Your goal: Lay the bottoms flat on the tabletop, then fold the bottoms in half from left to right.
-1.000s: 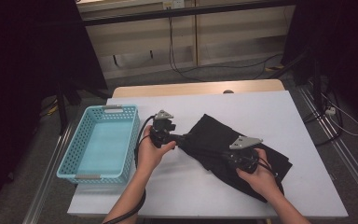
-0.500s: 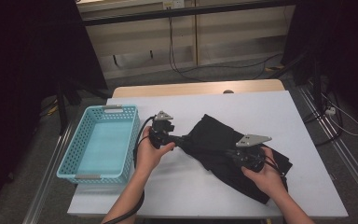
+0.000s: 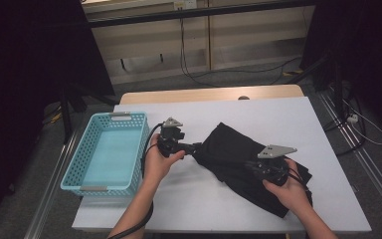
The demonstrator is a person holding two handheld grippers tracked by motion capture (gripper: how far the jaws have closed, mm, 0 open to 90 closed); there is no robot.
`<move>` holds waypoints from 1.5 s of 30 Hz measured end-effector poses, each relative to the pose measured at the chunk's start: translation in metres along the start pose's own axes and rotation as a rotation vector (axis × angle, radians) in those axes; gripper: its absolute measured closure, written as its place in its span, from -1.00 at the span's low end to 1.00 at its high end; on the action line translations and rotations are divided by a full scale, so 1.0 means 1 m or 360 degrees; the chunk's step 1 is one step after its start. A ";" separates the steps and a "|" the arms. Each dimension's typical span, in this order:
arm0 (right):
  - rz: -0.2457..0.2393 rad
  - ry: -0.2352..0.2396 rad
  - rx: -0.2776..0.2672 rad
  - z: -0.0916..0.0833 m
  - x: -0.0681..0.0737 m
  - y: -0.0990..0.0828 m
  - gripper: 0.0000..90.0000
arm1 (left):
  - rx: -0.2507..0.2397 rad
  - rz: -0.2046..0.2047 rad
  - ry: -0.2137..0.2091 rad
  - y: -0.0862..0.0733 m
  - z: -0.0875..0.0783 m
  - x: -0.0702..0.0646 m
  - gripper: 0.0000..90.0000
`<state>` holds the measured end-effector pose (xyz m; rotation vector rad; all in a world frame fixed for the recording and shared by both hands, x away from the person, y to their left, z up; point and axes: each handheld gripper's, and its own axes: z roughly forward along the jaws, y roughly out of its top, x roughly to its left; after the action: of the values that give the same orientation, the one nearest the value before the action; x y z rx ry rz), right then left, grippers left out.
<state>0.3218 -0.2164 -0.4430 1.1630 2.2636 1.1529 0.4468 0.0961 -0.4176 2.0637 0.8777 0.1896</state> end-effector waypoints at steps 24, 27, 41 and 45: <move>0.0002 0.0012 0.0000 -0.023 0.003 -0.010 0.93 | -0.0019 -0.0041 0.0020 -0.002 -0.004 0.009 -0.65; -0.0004 0.0012 -0.0001 -0.025 0.001 -0.009 0.93 | -0.0009 -0.0033 0.0024 -0.004 -0.006 0.010 -0.65; 0.0000 0.0026 0.0016 -0.026 -0.002 -0.008 0.93 | 0.0008 -0.0048 0.0045 -0.012 -0.010 0.011 -0.66; 0.0006 0.0019 0.0010 -0.028 -0.003 -0.008 0.93 | 0.0021 -0.0046 0.0042 -0.013 -0.011 0.012 -0.66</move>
<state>0.3025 -0.2352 -0.4327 1.1665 2.2762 1.1580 0.4442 0.1159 -0.4233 2.0638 0.9270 0.1961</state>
